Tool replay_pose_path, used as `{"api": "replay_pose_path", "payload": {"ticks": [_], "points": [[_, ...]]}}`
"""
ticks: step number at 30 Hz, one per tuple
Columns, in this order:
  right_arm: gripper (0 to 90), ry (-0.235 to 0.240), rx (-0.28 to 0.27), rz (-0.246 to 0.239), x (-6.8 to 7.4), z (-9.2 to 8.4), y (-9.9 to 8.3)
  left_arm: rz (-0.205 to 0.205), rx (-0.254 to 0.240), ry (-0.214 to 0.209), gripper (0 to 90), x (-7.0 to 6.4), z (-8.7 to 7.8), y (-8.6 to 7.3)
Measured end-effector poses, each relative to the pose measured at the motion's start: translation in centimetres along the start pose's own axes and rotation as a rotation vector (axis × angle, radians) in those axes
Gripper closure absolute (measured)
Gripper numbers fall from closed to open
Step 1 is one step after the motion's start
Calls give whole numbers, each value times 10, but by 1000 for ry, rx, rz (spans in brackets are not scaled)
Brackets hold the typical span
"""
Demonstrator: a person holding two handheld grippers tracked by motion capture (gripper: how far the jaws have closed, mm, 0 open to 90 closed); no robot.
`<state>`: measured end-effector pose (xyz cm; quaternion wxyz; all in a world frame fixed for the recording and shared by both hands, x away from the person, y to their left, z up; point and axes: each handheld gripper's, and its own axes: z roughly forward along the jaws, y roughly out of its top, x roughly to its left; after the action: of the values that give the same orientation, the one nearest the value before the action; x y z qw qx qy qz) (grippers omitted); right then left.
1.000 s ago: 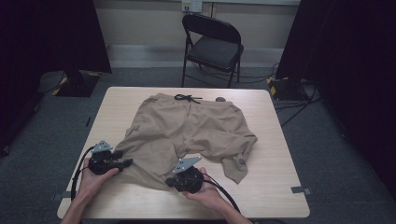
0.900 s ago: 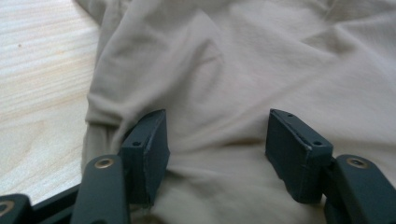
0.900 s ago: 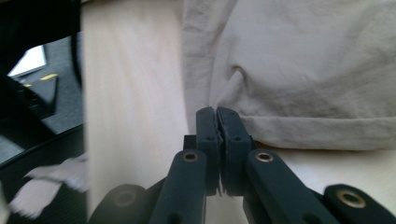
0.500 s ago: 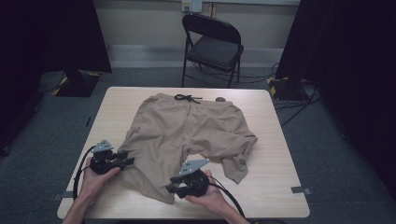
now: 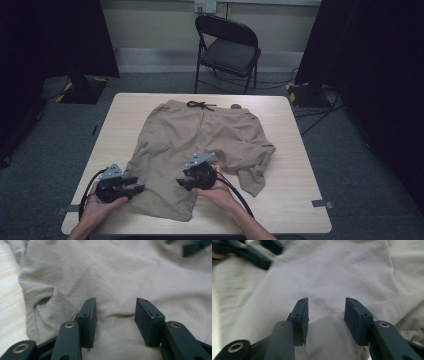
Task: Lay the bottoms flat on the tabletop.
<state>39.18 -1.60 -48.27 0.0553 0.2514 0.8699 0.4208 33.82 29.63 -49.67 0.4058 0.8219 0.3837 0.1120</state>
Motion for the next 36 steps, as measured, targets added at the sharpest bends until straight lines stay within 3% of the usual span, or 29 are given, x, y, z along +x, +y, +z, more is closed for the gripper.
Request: {"api": "replay_pose_path", "payload": {"ticks": [5,7,9,13,19,22,26,30,32,34,35,36], "points": [[536,-25,28,-2,-3,-1,-13,-8,27,-76,499,-5,-10,-6],[536,-40,35,-5,-6,-5,-18,-20,26,-84,497,-3,-14,-9],[536,-50,24,5,-9,-10,-23,-44,9,-52,452,0,-17,-11],[551,-81,16,-8,-17,-18,-30,-93,-37,-43,435,10,-21,-6],[550,-154,-3,35,-38,-28,-37,-120,-78,12,454,19,-32,-7],[501,-164,14,58,-41,-31,-37,-122,-79,8,483,21,-31,-8],[475,-130,-3,42,-27,-36,-32,-104,-38,5,505,18,-20,-10],[454,-39,-24,0,-6,-38,-23,-63,-13,27,415,11,-10,-7],[428,17,-12,-18,4,-34,-23,-65,-9,54,380,10,-6,-4],[404,38,3,-43,11,-30,-24,-55,-9,110,405,11,-4,-2],[389,48,15,-49,14,-27,-25,-42,0,203,452,12,-2,0],[375,61,22,-58,16,-23,-26,-51,5,244,493,16,-1,2]]}}
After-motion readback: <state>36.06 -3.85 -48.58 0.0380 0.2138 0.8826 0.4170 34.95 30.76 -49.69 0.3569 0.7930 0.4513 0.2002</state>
